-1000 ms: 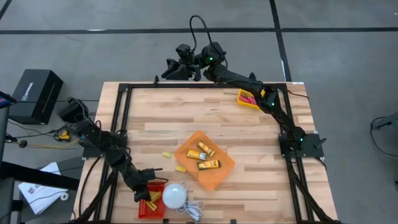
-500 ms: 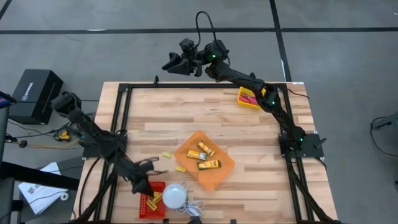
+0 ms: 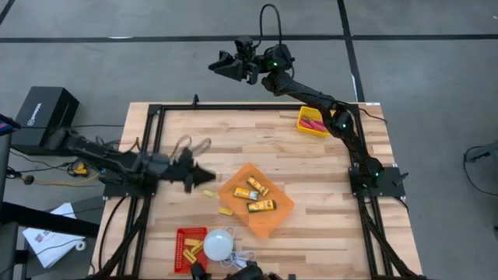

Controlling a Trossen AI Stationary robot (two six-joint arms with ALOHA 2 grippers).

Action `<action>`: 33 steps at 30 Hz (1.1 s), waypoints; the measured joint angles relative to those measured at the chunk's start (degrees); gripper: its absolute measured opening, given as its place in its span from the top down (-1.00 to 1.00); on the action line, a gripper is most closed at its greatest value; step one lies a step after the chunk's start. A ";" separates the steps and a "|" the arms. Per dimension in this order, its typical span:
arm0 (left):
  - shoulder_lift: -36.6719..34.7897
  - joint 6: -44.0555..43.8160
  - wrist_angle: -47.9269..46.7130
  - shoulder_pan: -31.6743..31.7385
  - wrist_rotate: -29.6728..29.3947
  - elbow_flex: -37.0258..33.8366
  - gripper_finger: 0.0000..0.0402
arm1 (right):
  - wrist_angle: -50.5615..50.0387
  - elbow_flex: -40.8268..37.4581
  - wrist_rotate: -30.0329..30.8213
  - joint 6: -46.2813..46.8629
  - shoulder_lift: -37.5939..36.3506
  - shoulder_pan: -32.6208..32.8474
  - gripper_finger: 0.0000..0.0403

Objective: Pick & Place School Supplies
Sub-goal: Put the green eraser into the red bin

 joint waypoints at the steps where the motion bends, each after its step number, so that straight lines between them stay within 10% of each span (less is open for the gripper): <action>1: -0.27 0.67 0.44 2.44 0.00 0.00 0.37 | 0.11 0.00 -0.04 0.01 -0.15 -0.13 0.23; 15: -0.22 8.75 10.00 26.26 2.49 -0.04 0.34 | -0.32 -0.02 1.27 -3.30 -2.05 -3.83 0.14; 33: 3.38 27.38 -12.49 30.10 18.63 -0.04 0.34 | -0.33 -0.02 -1.77 2.23 -2.16 -7.41 0.16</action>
